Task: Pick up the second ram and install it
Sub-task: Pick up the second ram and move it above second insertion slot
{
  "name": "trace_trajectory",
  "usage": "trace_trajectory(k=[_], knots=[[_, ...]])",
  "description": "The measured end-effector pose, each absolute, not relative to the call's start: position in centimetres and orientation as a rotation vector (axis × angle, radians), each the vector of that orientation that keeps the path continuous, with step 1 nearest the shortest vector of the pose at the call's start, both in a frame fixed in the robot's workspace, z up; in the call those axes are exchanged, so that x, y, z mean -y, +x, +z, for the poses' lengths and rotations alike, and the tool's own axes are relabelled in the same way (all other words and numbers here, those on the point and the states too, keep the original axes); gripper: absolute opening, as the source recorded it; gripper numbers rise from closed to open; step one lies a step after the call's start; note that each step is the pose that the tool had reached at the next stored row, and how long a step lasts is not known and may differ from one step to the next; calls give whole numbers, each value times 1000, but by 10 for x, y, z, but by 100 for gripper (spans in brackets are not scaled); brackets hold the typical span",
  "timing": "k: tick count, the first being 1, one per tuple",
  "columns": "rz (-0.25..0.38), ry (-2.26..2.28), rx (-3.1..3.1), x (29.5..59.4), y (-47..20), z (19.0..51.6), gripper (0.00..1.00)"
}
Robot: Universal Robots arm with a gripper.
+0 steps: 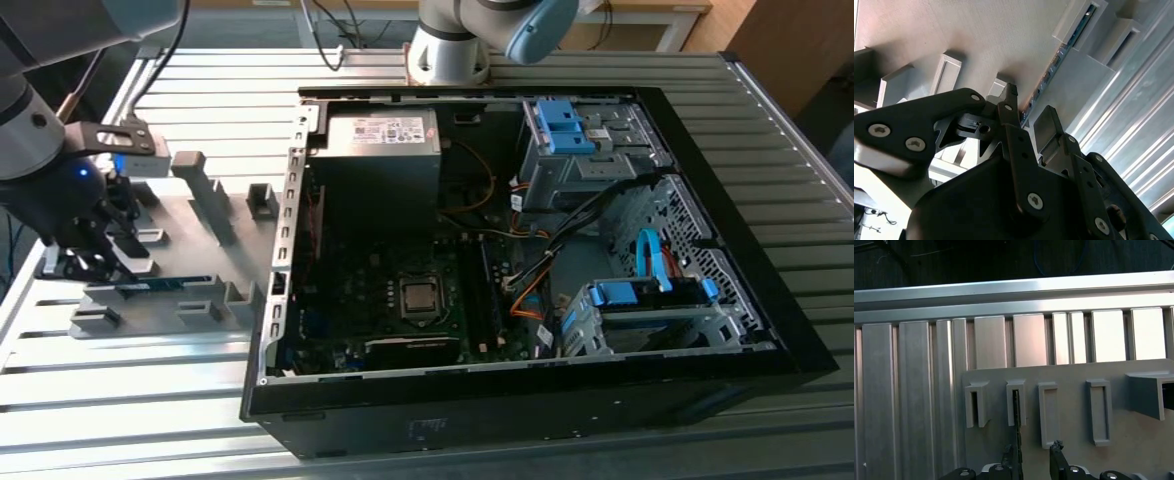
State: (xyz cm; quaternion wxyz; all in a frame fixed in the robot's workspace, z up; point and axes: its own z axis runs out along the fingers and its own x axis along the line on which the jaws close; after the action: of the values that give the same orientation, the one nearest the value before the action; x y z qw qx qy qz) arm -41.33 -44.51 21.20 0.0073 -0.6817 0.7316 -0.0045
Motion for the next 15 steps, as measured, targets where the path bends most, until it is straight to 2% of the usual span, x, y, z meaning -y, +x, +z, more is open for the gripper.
trace_trajectory(k=[15], knots=[[-24, -2142, -2272, 449, -413, 205, 41]])
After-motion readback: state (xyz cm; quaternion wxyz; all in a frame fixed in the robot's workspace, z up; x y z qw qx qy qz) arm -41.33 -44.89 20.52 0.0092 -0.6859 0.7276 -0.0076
